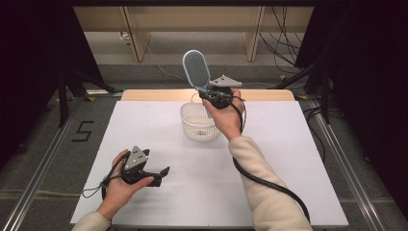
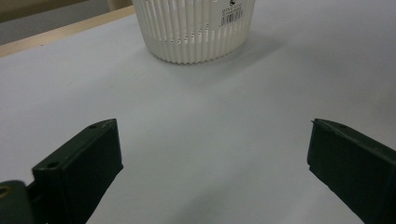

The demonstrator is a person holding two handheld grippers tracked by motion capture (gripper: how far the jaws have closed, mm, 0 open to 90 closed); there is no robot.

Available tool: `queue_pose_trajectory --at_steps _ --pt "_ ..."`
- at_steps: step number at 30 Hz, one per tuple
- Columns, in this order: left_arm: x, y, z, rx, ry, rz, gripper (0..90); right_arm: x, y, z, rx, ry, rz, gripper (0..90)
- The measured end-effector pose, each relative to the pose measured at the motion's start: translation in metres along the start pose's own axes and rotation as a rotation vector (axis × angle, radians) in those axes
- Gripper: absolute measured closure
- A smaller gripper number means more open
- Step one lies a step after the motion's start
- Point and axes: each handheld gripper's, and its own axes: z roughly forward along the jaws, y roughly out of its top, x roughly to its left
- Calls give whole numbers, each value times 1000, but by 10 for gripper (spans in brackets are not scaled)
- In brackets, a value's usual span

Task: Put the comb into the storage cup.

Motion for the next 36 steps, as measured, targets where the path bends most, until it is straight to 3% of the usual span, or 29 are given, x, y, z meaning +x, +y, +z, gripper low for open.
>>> queue_pose_trajectory --at_steps 36 --pt "0 0 0 0 0 2 25 2 -5 10 5 12 -5 706"
